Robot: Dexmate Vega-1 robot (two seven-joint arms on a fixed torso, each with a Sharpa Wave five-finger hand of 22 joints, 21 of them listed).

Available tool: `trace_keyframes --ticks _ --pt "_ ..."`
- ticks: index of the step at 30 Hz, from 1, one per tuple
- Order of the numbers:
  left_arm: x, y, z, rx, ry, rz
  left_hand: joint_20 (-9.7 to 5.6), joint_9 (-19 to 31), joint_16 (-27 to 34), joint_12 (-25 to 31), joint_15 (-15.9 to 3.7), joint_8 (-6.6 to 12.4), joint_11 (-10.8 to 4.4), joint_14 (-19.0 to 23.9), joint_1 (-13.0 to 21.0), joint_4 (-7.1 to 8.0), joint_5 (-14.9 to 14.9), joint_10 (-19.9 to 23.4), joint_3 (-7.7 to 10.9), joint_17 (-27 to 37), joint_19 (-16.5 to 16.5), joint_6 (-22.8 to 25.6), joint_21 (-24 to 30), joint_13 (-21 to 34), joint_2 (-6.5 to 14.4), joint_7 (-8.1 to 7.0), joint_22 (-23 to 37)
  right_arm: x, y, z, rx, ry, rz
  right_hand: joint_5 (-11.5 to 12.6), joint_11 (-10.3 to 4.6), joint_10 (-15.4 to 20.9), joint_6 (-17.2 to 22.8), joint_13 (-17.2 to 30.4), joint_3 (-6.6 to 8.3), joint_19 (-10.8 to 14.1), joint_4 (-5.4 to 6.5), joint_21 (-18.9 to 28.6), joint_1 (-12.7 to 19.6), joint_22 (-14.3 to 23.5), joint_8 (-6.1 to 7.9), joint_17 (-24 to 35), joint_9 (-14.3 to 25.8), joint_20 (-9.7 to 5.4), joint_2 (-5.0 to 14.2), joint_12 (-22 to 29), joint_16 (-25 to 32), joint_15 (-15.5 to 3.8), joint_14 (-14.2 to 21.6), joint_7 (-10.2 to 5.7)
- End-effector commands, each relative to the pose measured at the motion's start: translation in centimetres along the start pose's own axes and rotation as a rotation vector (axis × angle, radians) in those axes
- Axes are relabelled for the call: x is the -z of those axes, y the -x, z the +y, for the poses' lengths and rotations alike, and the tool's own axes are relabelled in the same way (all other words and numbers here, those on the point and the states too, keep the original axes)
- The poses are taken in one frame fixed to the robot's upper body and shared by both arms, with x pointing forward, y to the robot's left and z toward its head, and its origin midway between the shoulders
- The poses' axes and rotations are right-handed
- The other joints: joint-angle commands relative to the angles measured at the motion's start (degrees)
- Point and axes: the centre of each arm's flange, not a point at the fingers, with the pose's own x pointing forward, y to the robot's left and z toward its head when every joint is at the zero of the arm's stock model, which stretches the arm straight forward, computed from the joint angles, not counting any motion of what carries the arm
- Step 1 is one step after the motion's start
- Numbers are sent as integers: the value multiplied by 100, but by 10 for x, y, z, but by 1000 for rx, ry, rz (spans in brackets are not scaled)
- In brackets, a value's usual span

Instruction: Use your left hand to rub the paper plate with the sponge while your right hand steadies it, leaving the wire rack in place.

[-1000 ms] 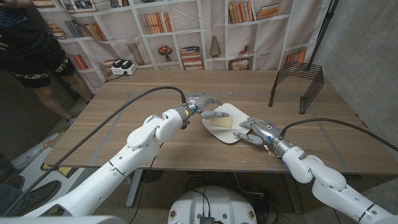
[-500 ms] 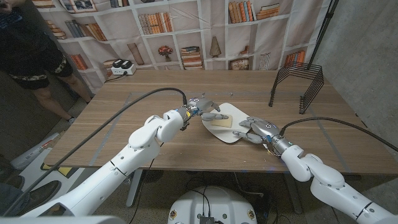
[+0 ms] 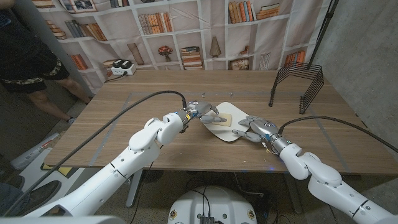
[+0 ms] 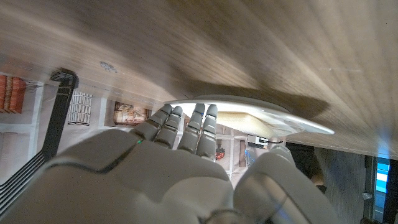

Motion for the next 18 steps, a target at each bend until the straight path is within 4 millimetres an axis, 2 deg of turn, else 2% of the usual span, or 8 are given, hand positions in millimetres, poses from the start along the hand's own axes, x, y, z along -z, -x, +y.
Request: trace_keyframes --ticks 1,18 --pt "3 -9 -3 24 29 -14 -8 -4 14 19 -260 -10 4 50 59 -31 38 6 -20 7 -44 -20 -21 3 -14 -11 9 0 2 1 -9 -1 9 37 -7 44 55 24 -21 -2 3 21 -3 28 -24 -3 22 -262 45 14 24 -19 48 -11" --pt "2 -19 -11 57 45 -22 -44 -2 20 28 -247 -7 17 98 94 -48 44 54 -28 7 -43 24 -29 4 9 30 10 4 7 1 -14 -12 28 44 -13 58 74 24 -27 4 -1 25 1 27 -27 -3 22 -265 47 12 31 -27 89 -22"
